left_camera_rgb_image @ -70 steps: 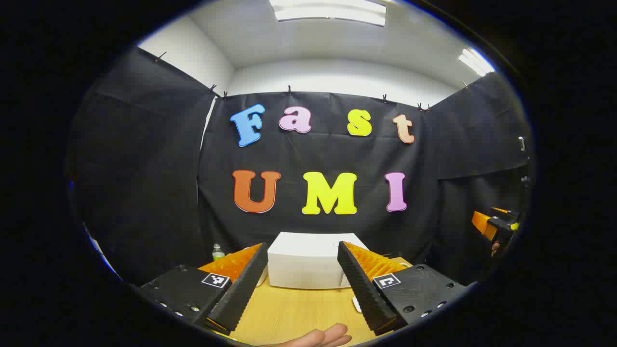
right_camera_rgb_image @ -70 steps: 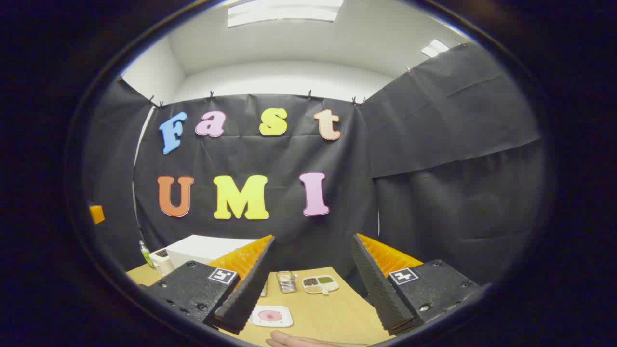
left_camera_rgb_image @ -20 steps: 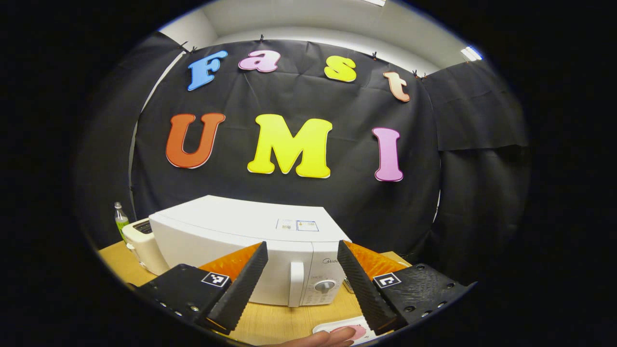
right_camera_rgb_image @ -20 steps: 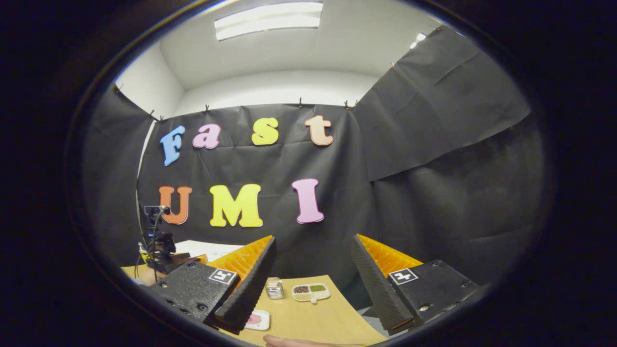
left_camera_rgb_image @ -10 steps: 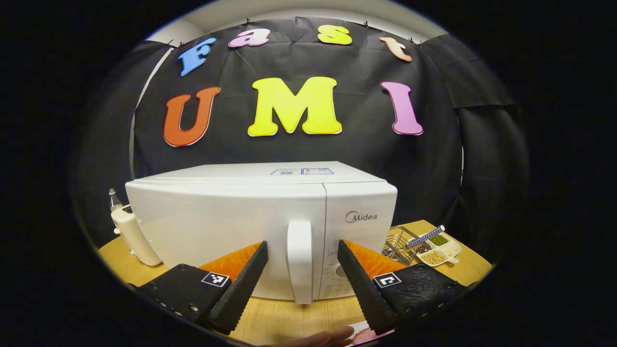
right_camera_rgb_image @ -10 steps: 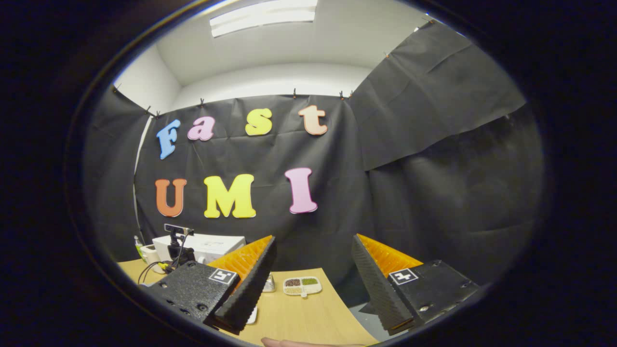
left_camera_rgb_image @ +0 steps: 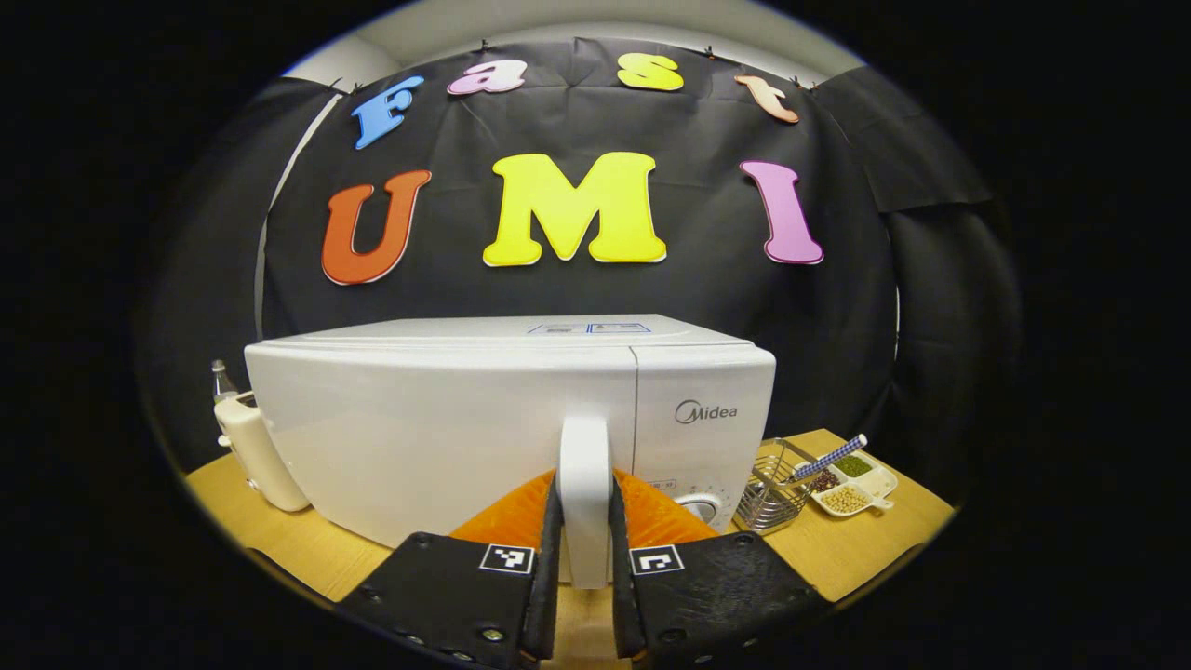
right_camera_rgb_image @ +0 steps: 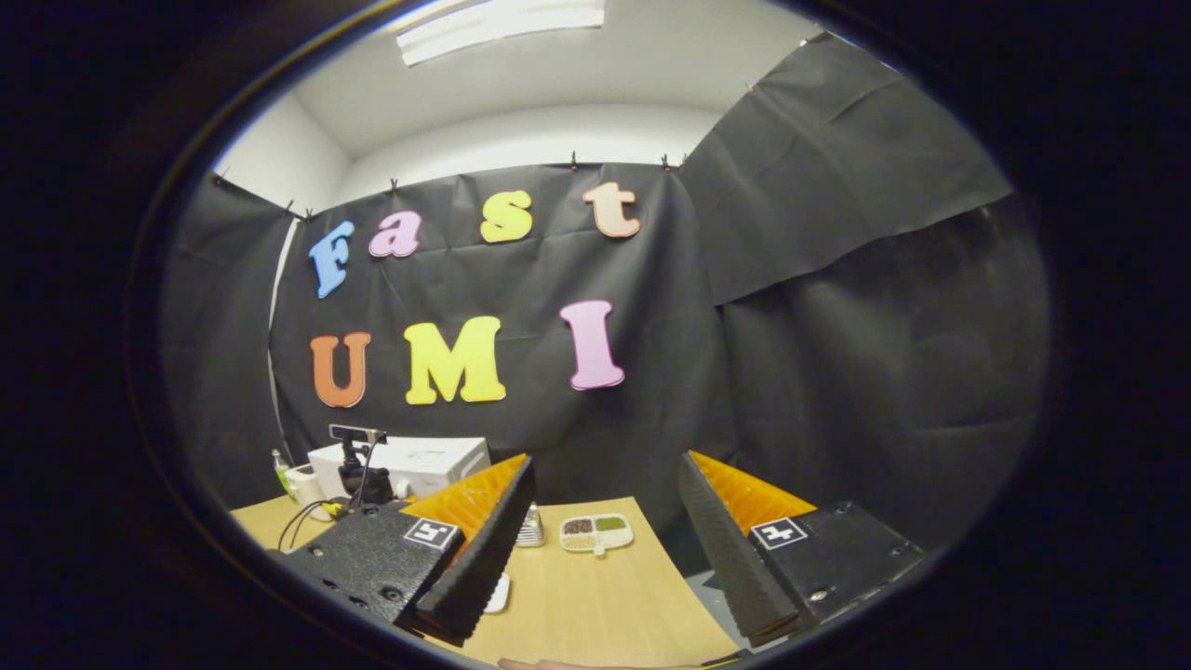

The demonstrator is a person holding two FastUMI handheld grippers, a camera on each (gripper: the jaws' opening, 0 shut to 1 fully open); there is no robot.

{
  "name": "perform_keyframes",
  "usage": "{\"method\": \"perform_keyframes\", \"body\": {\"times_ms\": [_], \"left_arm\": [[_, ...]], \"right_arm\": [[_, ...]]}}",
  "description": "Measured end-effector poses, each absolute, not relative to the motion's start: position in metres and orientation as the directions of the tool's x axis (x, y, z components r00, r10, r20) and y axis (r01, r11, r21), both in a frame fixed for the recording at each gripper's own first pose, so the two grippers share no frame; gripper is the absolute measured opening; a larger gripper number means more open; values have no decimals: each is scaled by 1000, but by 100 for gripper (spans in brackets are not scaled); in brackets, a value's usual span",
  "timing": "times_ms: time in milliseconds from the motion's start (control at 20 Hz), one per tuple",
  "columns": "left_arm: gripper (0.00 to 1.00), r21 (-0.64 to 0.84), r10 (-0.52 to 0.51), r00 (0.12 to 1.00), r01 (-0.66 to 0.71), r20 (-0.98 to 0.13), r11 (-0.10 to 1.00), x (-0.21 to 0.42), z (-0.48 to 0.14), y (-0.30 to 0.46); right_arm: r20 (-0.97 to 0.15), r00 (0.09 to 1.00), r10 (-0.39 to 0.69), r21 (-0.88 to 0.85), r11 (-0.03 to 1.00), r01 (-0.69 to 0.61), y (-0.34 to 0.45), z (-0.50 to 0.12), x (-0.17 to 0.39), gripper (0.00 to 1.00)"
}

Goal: Open the microwave oven with the left hand, put the food in, and close the microwave oven.

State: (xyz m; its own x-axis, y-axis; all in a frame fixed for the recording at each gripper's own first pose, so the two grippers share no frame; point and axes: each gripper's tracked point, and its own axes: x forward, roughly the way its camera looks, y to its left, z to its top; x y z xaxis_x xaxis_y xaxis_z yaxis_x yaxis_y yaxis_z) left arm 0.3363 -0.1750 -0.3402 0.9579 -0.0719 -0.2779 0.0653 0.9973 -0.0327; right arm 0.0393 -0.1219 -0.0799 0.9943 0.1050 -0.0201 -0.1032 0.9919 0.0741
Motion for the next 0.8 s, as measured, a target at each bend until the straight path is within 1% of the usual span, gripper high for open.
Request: {"method": "perform_keyframes", "body": {"times_ms": [50,100,200,250,300,400,500,550,600,650,700,800], "left_arm": [[24,-63,-81,956,66,-280,996,334,-339,-175],[22,-65,-81,954,66,-287,996,336,-339,-177],[22,-29,-66,954,60,-292,998,334,-340,-172],[14,-24,-68,952,63,-299,998,332,-340,-173],[13,-29,-75,950,69,-304,997,332,-341,-173],[12,-52,-87,944,74,-319,996,330,-343,-173],[13,-67,-87,949,69,-304,995,327,-343,-173],[13,-61,-72,946,55,-316,997,321,-344,-172],[13,-45,-43,954,31,-297,999,316,-339,-168],[13,-27,-30,950,22,-312,999,311,-341,-168],[12,-14,-36,952,33,-305,999,306,-339,-167],[12,-43,-73,949,63,-306,997,293,-338,-165]], "right_arm": [[-14,995,101,66,993,-100,-122,-76,35,99],[-6,995,97,57,994,-97,-122,-71,30,99],[17,996,90,43,995,-91,-123,-61,20,99],[26,996,85,34,996,-86,-123,-57,15,99],[34,996,80,27,996,-81,-124,-54,11,99],[39,996,77,13,997,-77,-124,-51,3,99],[38,996,77,-1,997,-77,-122,-50,-5,99],[37,996,79,-6,997,-78,-119,-48,-7,99],[36,996,80,-11,997,-80,-117,-47,-9,99],[32,996,87,-15,996,-87,-113,-45,-9,99],[25,994,105,-15,994,-104,-105,-46,-12,99],[-6,990,138,-11,990,-138,-89,-51,-13,99]]}}
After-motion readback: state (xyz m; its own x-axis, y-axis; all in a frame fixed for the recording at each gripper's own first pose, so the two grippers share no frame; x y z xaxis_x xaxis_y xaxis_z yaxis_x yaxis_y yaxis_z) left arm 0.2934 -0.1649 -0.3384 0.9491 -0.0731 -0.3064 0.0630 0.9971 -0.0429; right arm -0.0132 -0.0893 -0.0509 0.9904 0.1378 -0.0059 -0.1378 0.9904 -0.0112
